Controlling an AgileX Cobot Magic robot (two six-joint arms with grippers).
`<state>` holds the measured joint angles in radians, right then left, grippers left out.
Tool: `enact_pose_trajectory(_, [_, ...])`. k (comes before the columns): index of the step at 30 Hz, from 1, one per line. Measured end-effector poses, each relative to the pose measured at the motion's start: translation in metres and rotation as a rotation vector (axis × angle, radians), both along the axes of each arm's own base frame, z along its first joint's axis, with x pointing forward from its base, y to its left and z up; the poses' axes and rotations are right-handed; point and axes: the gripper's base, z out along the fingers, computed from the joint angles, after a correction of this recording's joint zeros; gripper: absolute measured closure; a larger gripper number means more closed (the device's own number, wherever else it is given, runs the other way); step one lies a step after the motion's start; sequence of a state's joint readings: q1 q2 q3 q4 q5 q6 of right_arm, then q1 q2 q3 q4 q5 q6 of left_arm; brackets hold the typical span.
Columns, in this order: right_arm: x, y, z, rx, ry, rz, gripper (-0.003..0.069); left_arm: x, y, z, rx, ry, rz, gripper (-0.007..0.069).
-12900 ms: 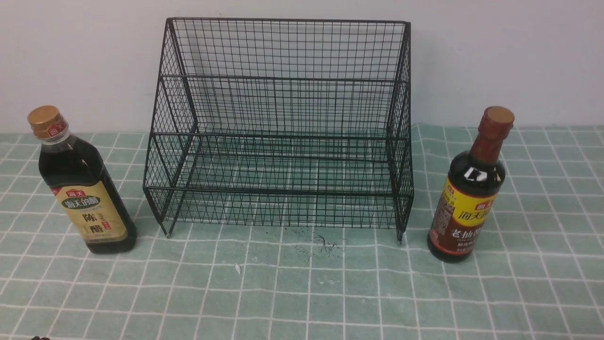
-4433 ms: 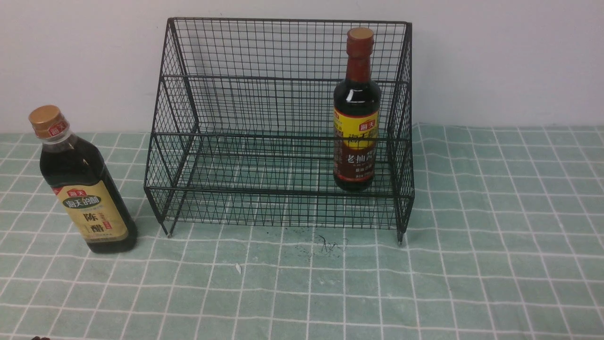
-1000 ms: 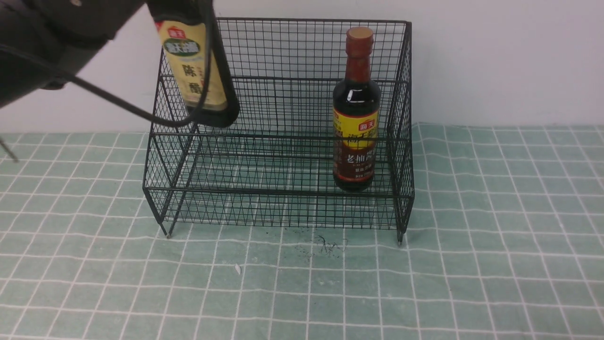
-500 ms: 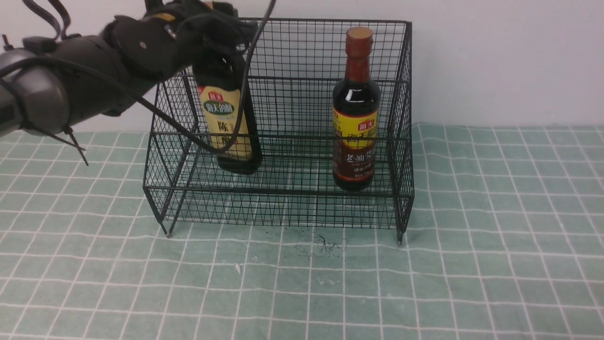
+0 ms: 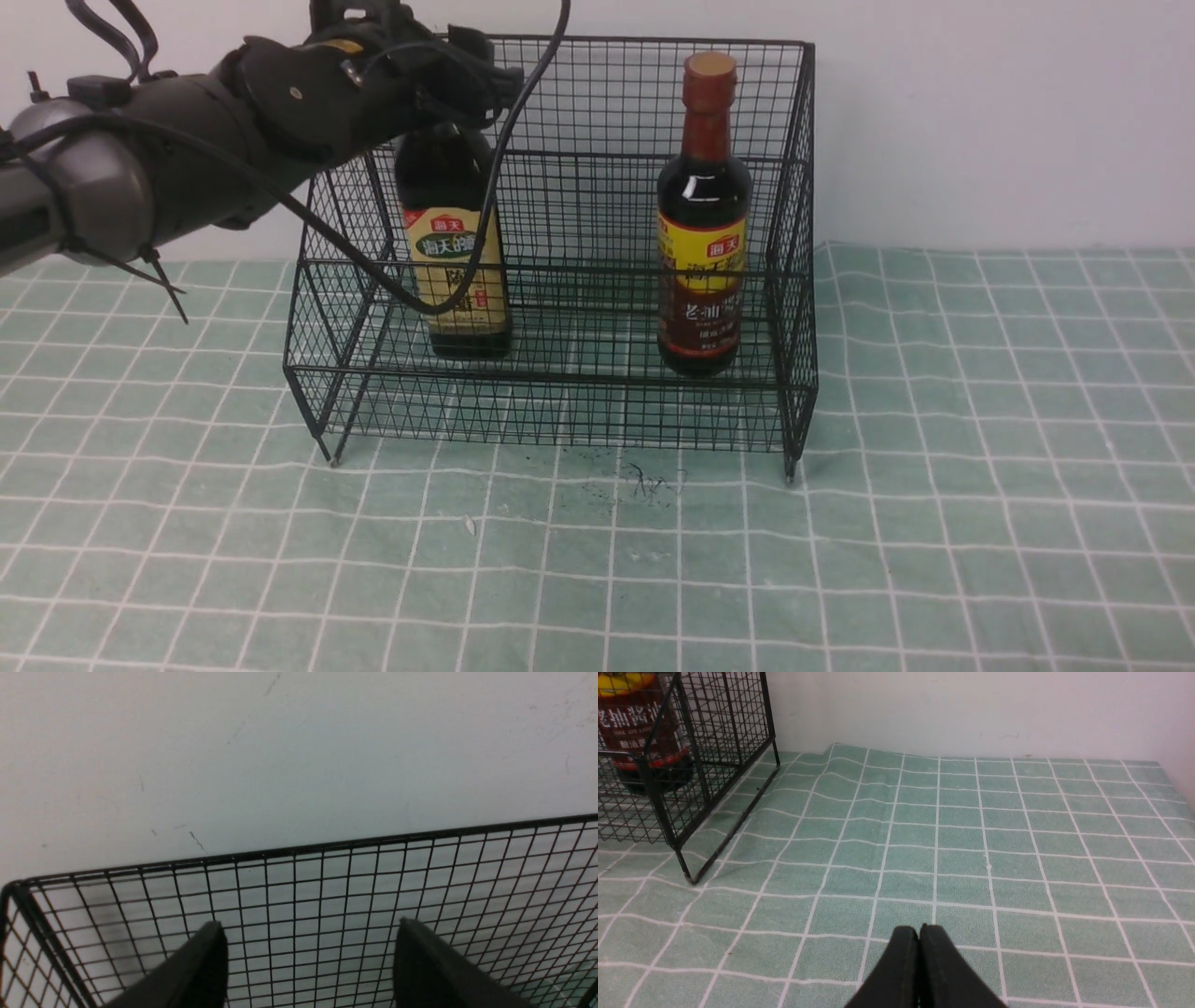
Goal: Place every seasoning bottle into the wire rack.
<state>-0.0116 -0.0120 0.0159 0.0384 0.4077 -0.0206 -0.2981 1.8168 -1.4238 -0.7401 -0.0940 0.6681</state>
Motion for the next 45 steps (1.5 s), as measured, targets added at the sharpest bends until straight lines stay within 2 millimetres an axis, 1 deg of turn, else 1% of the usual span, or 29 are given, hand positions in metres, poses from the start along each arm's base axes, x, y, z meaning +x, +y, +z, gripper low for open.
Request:
enact_pose_trajectory(1, [0.000,0.000,0.000,0.000,0.000,0.000,0.0669,0.000,0.000,0.000,0.001,0.000,-0.002,0.0176])
enact_pose_trajectory(3, [0.000,0.000,0.000,0.000,0.000,0.000,0.0669,-0.001,-0.002,0.000,0.015,0.015,-0.023,0.0125])
enact_pose_trajectory(8, [0.000,0.000,0.000,0.000,0.000,0.000,0.0669,-0.003,-0.003,-0.001,0.025,0.035,-0.050,0.0113])
enact_pose_trajectory(10, [0.000,0.000,0.000,0.000,0.000,0.000,0.0669,-0.006,-0.004,0.004,0.036,0.032,-0.067,0.0113])
enact_pose_trajectory(11, [0.000,0.000,0.000,0.000,0.000,0.000,0.0669,-0.008,-0.003,0.009,0.045,0.025,-0.075,0.0113])
enact_pose_trajectory(12, [0.000,0.000,0.000,0.000,0.000,0.000,0.0669,-0.013,-0.002,0.019,0.057,-0.004,-0.079,0.0113])
enact_pose_trajectory(13, [0.000,0.000,0.000,0.000,0.000,0.000,0.0669,-0.015,-0.001,0.023,0.059,-0.015,-0.080,0.0113])
enact_pose_trajectory(16, [0.000,0.000,0.000,0.000,0.000,0.000,0.0669,-0.027,0.001,0.044,0.058,-0.052,-0.098,0.0115])
enact_pose_trajectory(17, [0.000,0.000,0.000,0.000,0.000,0.000,0.0669,-0.032,0.001,0.050,0.056,-0.051,-0.114,0.0121])
enact_pose_trajectory(18, [0.000,0.000,0.000,0.000,0.000,0.000,0.0669,-0.040,0.001,0.060,0.050,-0.052,-0.140,0.0141])
enact_pose_trajectory(19, [0.000,0.000,0.000,0.000,0.000,0.000,0.0669,-0.042,0.001,0.061,0.049,-0.050,-0.145,0.0151])
enact_pose_trajectory(20, [0.000,0.000,0.000,0.000,0.000,0.000,0.0669,-0.049,0.001,0.067,0.045,-0.034,-0.175,0.0185])
enact_pose_trajectory(21, [0.000,0.000,0.000,0.000,0.000,0.000,0.0669,-0.060,0.001,0.073,0.047,0.003,-0.232,0.0238])
enact_pose_trajectory(23, [0.000,0.000,0.000,0.000,0.000,0.000,0.0669,-0.071,0.001,0.077,0.057,0.057,-0.299,0.0317])
enact_pose_trajectory(25, [0.000,0.000,0.000,0.000,0.000,0.000,0.0669,-0.094,0.004,0.081,0.070,0.185,-0.420,0.0499])
enact_pose_trajectory(26, [0.000,0.000,0.000,0.000,0.000,0.000,0.0669,-0.099,0.006,0.082,0.074,0.216,-0.440,0.0544])
enact_pose_trajectory(27, [0.000,0.000,0.000,0.000,0.000,0.000,0.0669,-0.112,0.009,0.083,0.070,0.294,-0.483,0.0587])
enact_pose_trajectory(30, [0.000,0.000,0.000,0.000,0.000,0.000,0.0669,-0.136,0.019,0.088,0.076,0.420,-0.495,0.0624])
enact_pose_trajectory(31, [0.000,0.000,0.000,0.000,0.000,0.000,0.0669,-0.144,0.021,0.090,0.077,0.435,-0.490,0.0628])
enact_pose_trajectory(33, [0.000,0.000,0.000,0.000,0.000,0.000,0.0669,-0.164,0.029,0.089,0.111,0.460,-0.464,0.0631])
enact_pose_trajectory(34, [0.000,0.000,0.000,0.000,0.000,0.000,0.0669,-0.168,0.030,0.088,0.114,0.462,-0.463,0.0631])
enact_pose_trajectory(37, [0.000,0.000,0.000,0.000,0.000,0.000,0.0669,-0.206,0.042,0.082,0.126,0.464,-0.430,0.0631])
enact_pose_trajectory(40, [0.000,0.000,0.000,0.000,0.000,0.000,0.0669,-0.248,0.052,0.077,0.105,0.417,-0.405,0.0631])
enact_pose_trajectory(41, [0.000,0.000,0.000,0.000,0.000,0.000,0.0669,-0.253,0.053,0.077,0.103,0.411,-0.404,0.0631])
enact_pose_trajectory(42, [0.000,0.000,0.000,0.000,0.000,0.000,0.0669,-0.271,0.057,0.075,0.099,0.388,-0.402,0.0631])
enact_pose_trajectory(45, [0.000,0.000,0.000,0.000,0.000,0.000,0.0669,-0.305,0.064,0.070,0.103,0.342,-0.407,0.0631])
